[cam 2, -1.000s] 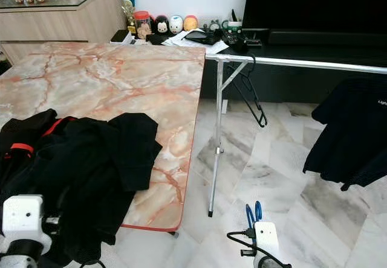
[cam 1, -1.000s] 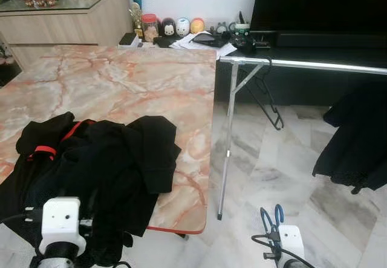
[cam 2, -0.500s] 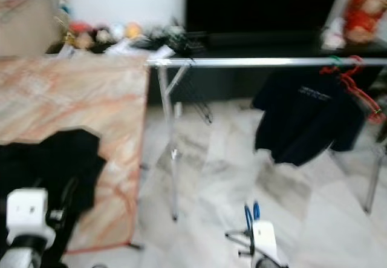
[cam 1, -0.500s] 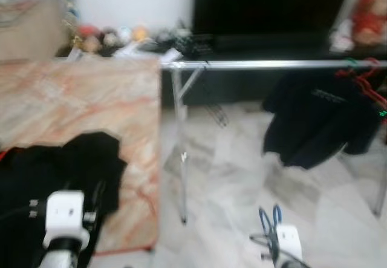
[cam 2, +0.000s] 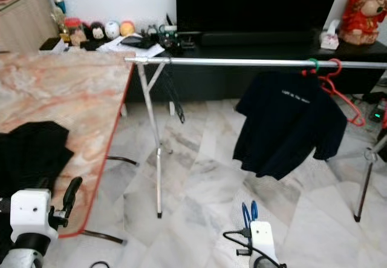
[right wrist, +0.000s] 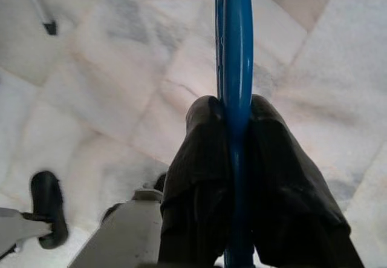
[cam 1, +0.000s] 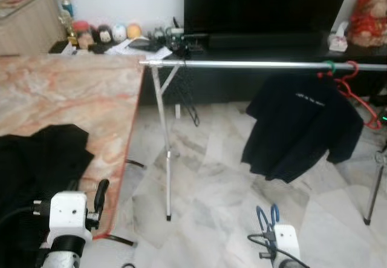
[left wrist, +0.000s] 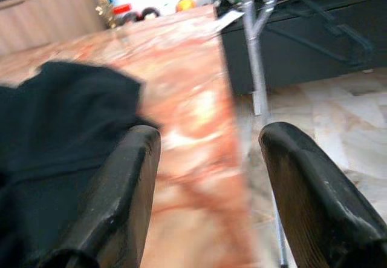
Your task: Hang hanger
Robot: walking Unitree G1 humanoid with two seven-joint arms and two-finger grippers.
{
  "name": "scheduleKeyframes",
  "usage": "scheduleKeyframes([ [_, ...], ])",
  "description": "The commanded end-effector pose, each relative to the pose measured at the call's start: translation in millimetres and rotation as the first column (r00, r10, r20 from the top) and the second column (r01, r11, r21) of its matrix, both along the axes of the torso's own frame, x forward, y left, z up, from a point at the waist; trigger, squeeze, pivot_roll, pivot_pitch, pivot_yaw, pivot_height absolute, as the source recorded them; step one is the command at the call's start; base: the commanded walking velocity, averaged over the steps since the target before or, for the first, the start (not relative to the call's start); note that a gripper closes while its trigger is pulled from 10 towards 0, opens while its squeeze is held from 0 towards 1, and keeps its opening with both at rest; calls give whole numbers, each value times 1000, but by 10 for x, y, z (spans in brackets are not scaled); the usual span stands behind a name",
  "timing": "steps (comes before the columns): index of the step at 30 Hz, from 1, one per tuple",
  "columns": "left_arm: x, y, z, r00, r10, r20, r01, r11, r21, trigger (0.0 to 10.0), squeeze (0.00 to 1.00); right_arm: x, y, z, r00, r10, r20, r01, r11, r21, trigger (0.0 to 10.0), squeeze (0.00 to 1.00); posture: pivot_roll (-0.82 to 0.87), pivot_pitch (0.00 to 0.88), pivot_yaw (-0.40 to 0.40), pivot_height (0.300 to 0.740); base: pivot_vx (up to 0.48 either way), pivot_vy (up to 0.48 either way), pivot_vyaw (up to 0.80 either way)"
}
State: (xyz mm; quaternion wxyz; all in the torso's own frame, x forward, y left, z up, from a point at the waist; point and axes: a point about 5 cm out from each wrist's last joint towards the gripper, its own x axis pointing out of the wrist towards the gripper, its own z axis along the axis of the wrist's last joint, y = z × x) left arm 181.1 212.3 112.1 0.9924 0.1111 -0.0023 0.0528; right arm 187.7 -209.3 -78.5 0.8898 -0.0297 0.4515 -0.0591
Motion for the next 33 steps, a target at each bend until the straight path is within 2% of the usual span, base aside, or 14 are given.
scheduleKeyframes([
  [1, 34, -45, 17, 1000, -21, 5, 21, 1000, 5, 10000, 0, -10, -53, 5, 1000, -11, -1, 11, 1000, -13, 10000, 0, -27, 0, 21, 740, 0, -356, 0],
  [6, 79, -81, 1, 999, -37, 0, 37, 999, -2, 10000, 0, -6, -45, 6, 1000, -14, 1, 14, 1000, -11, 10000, 0, -31, 0, 23, 740, 0, -354, 0],
  [15, 120, -77, -31, 999, -35, -15, 35, 999, -26, 10000, 0, -10, -40, 2, 1000, -26, 0, 26, 1000, -5, 10000, 0, -32, 0, 23, 740, 0, 0, 0],
  [26, 124, -94, -49, 999, -40, -25, 39, 999, -38, 10000, 0, -15, -40, -1, 1000, -21, -5, 21, 1000, -7, 10000, 0, -33, 0, 23, 740, 0, 0, -746],
  [33, 140, -103, -58, 998, -46, -38, 46, 999, 7, 10000, 0, -14, -38, -1, 1000, -20, -6, 20, 1000, -8, 10000, 0, -34, 0, 26, 740, 0, 0, -771],
])
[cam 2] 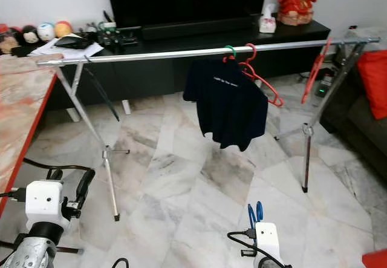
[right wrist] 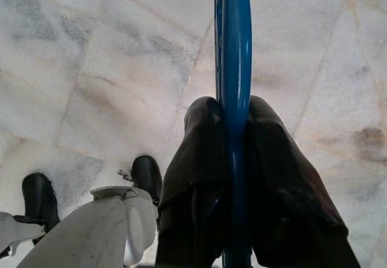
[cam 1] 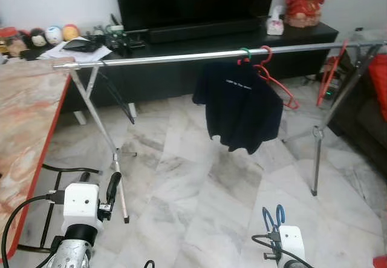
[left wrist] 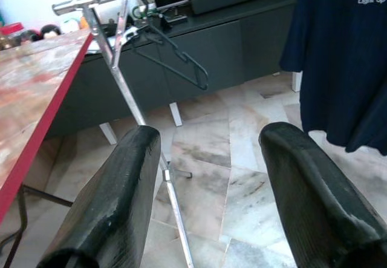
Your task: Hang hanger
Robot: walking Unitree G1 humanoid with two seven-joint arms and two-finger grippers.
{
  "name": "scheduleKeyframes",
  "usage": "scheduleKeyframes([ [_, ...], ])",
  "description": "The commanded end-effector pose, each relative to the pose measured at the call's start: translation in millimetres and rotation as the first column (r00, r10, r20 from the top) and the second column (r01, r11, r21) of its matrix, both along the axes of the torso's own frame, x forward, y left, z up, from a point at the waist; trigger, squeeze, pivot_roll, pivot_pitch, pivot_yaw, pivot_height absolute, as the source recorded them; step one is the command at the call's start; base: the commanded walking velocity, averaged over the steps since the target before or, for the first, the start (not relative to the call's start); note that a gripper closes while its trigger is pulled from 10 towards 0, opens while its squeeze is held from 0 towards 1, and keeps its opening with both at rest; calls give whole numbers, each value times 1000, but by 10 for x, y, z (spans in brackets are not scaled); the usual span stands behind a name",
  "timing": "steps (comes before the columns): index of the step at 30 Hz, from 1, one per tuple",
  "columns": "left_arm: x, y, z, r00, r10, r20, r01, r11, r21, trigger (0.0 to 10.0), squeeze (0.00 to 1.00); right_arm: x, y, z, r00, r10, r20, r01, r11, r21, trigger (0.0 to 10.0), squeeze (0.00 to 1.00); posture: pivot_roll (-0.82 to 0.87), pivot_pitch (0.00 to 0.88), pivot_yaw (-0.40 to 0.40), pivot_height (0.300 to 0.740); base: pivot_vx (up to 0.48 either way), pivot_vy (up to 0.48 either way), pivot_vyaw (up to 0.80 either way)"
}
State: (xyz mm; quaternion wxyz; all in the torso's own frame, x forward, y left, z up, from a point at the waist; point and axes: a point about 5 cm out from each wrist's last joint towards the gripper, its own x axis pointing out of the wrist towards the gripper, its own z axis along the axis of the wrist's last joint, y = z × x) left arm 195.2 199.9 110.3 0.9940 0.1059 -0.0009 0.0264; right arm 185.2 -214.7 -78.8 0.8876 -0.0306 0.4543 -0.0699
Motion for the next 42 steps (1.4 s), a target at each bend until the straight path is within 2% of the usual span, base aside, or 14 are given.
scheduleKeyframes([
  [1, 3, 18, -41, 1000, 3, -28, -2, 1000, 15, 10000, 0, 11, 16, 2, 1000, -1, 0, 1, 1000, 4, 10000, 0, -34, 0, 25, 740, 0, -480, -769],
  [10, 15, -12, -45, 1000, -9, -29, 9, 1000, -1, 10000, 0, 12, 14, 2, 1000, 0, -1, 0, 1000, 2, 10000, 0, -35, 0, 25, 740, 0, -393, -770],
  [11, 23, -4, -31, 1000, -2, -24, 1, 1000, -19, 10000, 0, 12, 15, 2, 1000, 1, -1, -1, 1000, 2, 10000, 0, -35, 0, 25, 740, 0, 0, -769],
  [16, 47, -36, 8, 1000, -28, -10, 28, 1000, 10, 10000, 0, 16, 11, 5, 1000, 2, -1, -2, 1000, 2, 10000, 0, -35, 0, 24, 740, 0, 0, -775],
  [34, 57, -52, -19, 998, -51, -22, 52, 999, 12, 10000, 0, 11, 12, 3, 1000, 5, 2, -5, 1000, 5, 10000, 0, -39, 0, 27, 740, 0, -14, -770],
  [42, 67, -64, -16, 998, -59, -19, 60, 998, 17, 10000, 0, 9, 14, 1, 1000, 7, 1, -7, 1000, 5, 10000, 0, -39, 0, 29, 740, 0, -473, -770],
])
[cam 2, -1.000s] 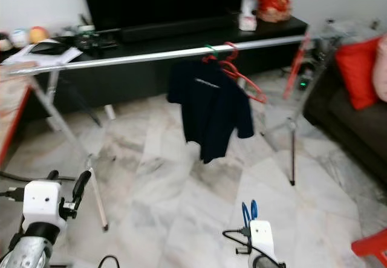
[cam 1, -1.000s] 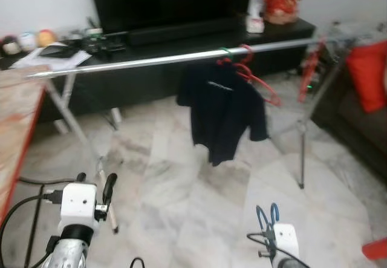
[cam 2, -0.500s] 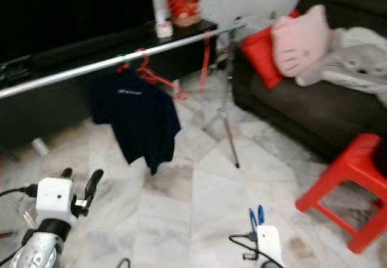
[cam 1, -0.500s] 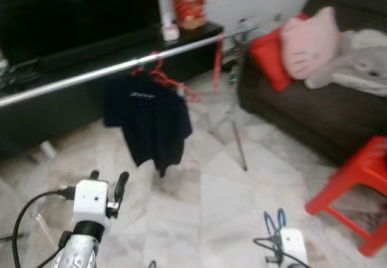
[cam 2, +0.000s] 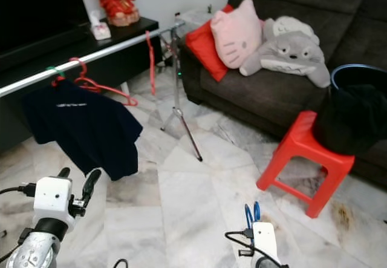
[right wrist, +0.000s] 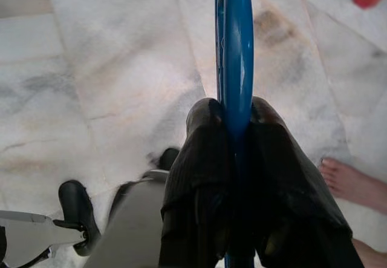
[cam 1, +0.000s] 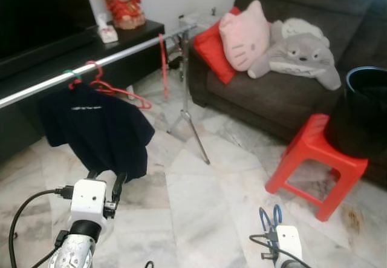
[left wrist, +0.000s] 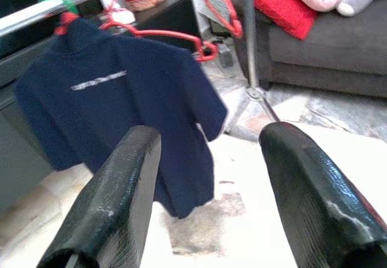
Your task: Hang hanger
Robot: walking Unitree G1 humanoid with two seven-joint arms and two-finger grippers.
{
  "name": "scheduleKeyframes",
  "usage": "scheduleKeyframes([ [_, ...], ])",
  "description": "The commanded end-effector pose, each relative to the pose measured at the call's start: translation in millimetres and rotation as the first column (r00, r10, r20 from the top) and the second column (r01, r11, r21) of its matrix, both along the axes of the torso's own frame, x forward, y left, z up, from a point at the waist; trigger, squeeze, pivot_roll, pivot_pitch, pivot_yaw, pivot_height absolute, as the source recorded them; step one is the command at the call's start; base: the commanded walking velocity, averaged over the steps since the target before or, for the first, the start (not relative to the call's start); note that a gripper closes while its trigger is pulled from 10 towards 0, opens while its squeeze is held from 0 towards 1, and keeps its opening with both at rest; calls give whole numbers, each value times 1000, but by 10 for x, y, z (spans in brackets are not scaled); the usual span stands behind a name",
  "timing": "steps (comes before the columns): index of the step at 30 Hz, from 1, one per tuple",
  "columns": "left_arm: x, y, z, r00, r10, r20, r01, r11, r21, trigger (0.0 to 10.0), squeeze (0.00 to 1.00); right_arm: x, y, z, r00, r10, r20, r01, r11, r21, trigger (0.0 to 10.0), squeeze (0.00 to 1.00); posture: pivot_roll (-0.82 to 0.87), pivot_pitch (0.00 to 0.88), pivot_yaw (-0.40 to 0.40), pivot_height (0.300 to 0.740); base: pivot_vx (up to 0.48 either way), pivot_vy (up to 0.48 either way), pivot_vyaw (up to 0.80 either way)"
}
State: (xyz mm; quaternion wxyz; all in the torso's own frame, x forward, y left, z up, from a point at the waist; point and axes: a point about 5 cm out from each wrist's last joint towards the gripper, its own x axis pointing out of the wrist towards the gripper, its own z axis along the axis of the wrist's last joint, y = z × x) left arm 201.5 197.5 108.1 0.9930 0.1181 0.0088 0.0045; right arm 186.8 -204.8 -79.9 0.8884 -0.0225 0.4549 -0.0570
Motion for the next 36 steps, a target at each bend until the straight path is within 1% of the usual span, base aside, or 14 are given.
scheduleKeyframes([
  [1, -1, -39, 4, 1000, -19, 3, 19, 1000, -12, 10000, 0, -10, -80, 11, 1000, -9, 1, 9, 1000, -19, 10000, 0, -39, 0, 33, 740, 0, 0, -769],
  [9, 17, -46, -8, 999, -50, -17, 50, 999, 0, 10000, 0, 9, -31, 14, 999, 48, 7, -48, 998, 32, 10000, 0, -45, 0, 34, 740, 0, 0, -346],
  [13, 27, -83, -43, 992, -117, -52, 118, 993, 30, 10000, 0, 60, 28, 41, 980, 198, 23, -199, 978, 56, 10000, 0, -57, 0, 38, 740, 0, 0, 0],
  [18, 82, -121, -92, 975, -199, -96, 204, 978, 45, 10000, 0, 130, 80, 88, 917, 398, 36, -398, 917, 6, 10000, 0, -70, 0, 38, 740, 0, 0, 0],
  [22, 109, -154, -129, 960, -249, -129, 258, 964, 59, 10000, 0, 153, 94, 105, 896, 442, 46, -442, 897, -15, 10000, 0, -76, 0, 39, 740, 0, 0, 0],
  [23, 128, -183, -203, 940, -295, -168, 314, 945, 95, 10000, 0, 177, 129, 125, 852, 521, 52, -520, 854, -29, 10000, 0, -78, 0, 39, 740, 0, 0, 0],
  [24, 138, -186, -243, 933, -309, -185, 334, 935, 119, 10000, 0, 182, 150, 131, 831, 554, 53, -553, 833, -22, 10000, 0, -78, 0, 39, 740, 0, 0, 0],
  [25, 138, -186, -243, 933, -309, -185, 334, 935, 119, 10000, 0, 182, 150, 131, 831, 554, 53, -553, 833, -22, 10000, 0, -78, 0, 39, 740, 0, 0, 0],
  [26, 158, -176, -307, 924, -320, -208, 351, 926, 139, 10000, 0, 181, 185, 135, 805, 591, 58, -592, 806, 5, 10000, 0, -80, 0, 39, 740, 0, 0, 0],
  [29, 228, -106, -398, 937, -276, -214, 311, 939, 149, 10000, 0, 761, 63, 594, 738, 646, 197, -657, 754, -10, 10000, 0, -86, 0, 40, 740, 0, 0, 0],
  [31, 258, -68, -449, 947, -244, -210, 280, 946, 163, 10000, 0, 806, 60, 635, 733, 648, 210, -660, 751, -15, 10000, 0, -86, 0, 42, 740, 0, 0, 0],
  [33, 278, -16, -538, 955, -194, -223, 226, 965, 131, 10000, 0, 819, 75, 641, 733, 645, 214, -658, 753, -16, 10000, 0, -88, 0, 42, 740, 0, 0, 0],
  [34, 285, 43, -673, 958, -132, -254, 162, 982, 100, 10000, 0, 813, 118, 627, 732, 646, 217, -660, 751, -9, 10000, 0, -87, 0, 44, 740, 0, 0, 0],
  [36, 286, 67, -748, 957, -107, -270, 136, 987, 88, 10000, 0, 805, 145, 618, 728, 649, 220, -665, 747, -3, 10000, 0, -87, 0, 44, 740, 0, 0, 0],
])
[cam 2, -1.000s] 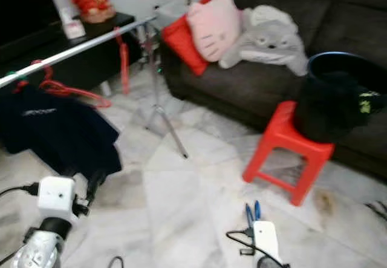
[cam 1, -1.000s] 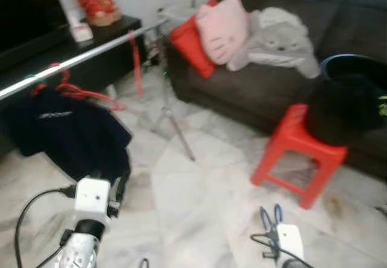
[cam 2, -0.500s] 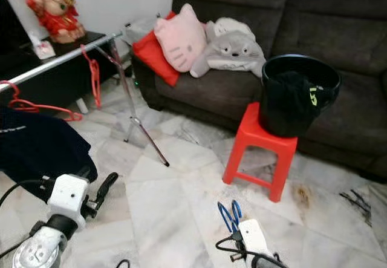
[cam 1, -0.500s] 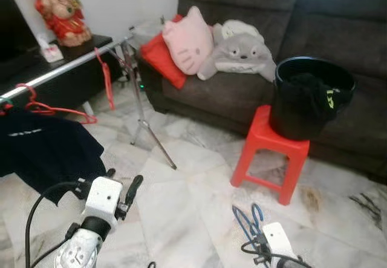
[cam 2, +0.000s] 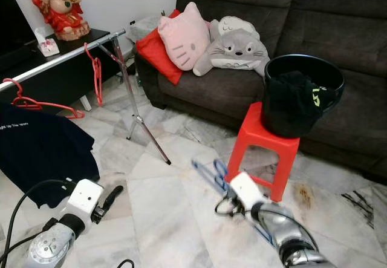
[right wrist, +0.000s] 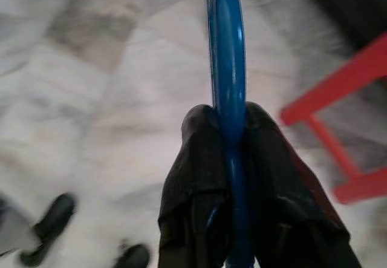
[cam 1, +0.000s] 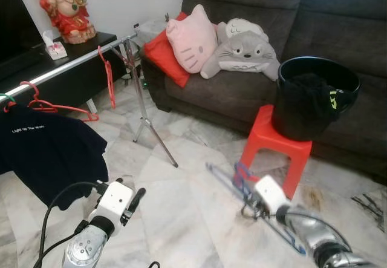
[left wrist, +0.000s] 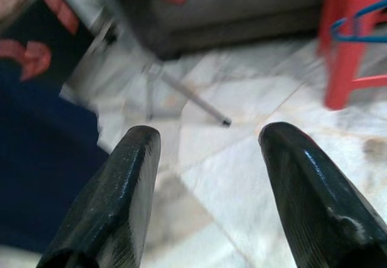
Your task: Hang hanger
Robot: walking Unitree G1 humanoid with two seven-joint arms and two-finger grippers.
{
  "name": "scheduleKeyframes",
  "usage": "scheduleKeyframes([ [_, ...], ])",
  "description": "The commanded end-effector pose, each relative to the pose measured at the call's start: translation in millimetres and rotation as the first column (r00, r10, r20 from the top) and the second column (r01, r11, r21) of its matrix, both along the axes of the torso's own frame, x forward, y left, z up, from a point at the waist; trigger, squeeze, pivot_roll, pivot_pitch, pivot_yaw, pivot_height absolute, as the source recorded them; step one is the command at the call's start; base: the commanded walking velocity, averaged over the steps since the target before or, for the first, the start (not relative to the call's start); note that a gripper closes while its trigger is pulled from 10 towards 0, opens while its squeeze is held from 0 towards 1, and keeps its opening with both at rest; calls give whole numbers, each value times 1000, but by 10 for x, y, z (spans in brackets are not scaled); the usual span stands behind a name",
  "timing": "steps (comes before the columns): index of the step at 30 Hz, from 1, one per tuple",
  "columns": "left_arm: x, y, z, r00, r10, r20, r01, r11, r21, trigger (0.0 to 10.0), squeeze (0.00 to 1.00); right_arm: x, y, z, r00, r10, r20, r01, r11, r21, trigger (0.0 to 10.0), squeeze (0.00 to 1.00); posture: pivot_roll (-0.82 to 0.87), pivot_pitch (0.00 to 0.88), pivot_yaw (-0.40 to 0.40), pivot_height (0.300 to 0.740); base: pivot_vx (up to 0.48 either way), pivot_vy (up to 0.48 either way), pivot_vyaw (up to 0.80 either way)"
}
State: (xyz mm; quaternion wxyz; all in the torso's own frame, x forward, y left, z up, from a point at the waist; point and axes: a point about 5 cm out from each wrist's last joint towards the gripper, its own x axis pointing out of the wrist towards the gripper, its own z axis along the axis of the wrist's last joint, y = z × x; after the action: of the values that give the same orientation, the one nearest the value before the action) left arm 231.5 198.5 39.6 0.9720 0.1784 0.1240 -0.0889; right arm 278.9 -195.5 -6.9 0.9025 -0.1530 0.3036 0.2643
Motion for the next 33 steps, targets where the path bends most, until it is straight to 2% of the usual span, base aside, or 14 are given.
scheduleKeyframes([
  [1, -10, 58, -68, 999, 37, -12, -37, 999, -9, 10000, 0, -115, 50, -112, 998, 16, -54, -16, 1000, 15, 10000, 0, -87, 0, 44, 740, 0, 0, 0],
  [7, 4, 71, -143, 998, 58, -12, -59, 998, -23, 10000, 0, -117, 62, -107, 997, 36, -66, -34, 999, 36, 10000, 0, -86, 0, 42, 740, 0, 0, 0],
  [10, -106, 235, -580, 954, 245, -175, -254, 967, -33, 10000, 0, -139, 205, -134, 993, 85, -78, -80, 994, 68, 10000, 0, -90, 0, 37, 740, 0, 0, 0],
  [14, -196, 258, -729, 939, 242, -245, -249, 969, 4, 10000, 0, -114, 221, -114, 993, 95, -70, -90, 994, 68, 10000, 0, -87, 0, 35, 740, 0, 0, 0],
  [16, -289, 306, -844, 906, 286, -313, -295, 955, 20, 10000, 0, -97, 249, -100, 991, 114, -67, -110, 992, 69, 10000, 0, -89, 0, 31, 740, 0, 0, 0],
  [17, -289, 306, -844, 906, 286, -313, -295, 955, 20, 10000, 0, -97, 249, -100, 991, 114, -67, -110, 992, 69, 10000, 0, -89, 0, 31, 740, 0, 0, 0],
  [21, -378, 334, -953, 865, 338, -371, -355, 934, 24, 10000, 0, -92, 278, -102, 991, 115, -71, -110, 991, 73, 10000, 0, -90, 0, 30, 740, 0, 0, 0],
  [25, -481, 287, -1062, 832, 347, -432, -367, 929, 38, 10000, 0, -103, 306, -115, 989, 124, -81, -118, 990, 77, 10000, 0, -83, 0, 26, 740, 0, 0, 0],
  [28, -482, 285, -1067, 832, 351, -431, -372, 928, 37, 10000, 0, -97, 311, -108, 989, 126, -79, -120, 989, 83, 10000, 0, -83, 0, 26, 740, 0, 0, 0],
  [29, -434, 293, -1029, 846, 349, -402, -371, 928, 25, 10000, 0, -90, 317, -98, 987, 139, -77, -133, 988, 85, 10000, 0, -90, 0, 25, 740, 0, 0, 0],
  [30, -330, 308, -942, 876, 340, -342, -361, 933, 3, 10000, 0, -80, 331, -78, 981, 176, -77, -169, 981, 92, 10000, 0, -88, 0, 24, 740, 0, 0, 0],
  [31, -330, 308, -942, 876, 340, -342, -361, 933, 3, 10000, 0, -80, 331, -78, 981, 176, -77, -169, 981, 92, 10000, 0, -88, 0, 24, 740, 0, 0, 0],
  [32, -271, 311, -889, 894, 325, -308, -345, 939, -11, 10000, 0, -76, 338, -65, 975, 208, -79, -200, 976, 91, 10000, 0, -88, 0, 24, 740, 0, 0, 0],
  [33, -179, 306, -802, 923, 288, -256, -307, 951, -38, 10000, 0, -69, 339, -43, 964, 254, -84, -247, 965, 88, 10000, 0, -90, 0, 25, 740, 0, 0, 0],
])
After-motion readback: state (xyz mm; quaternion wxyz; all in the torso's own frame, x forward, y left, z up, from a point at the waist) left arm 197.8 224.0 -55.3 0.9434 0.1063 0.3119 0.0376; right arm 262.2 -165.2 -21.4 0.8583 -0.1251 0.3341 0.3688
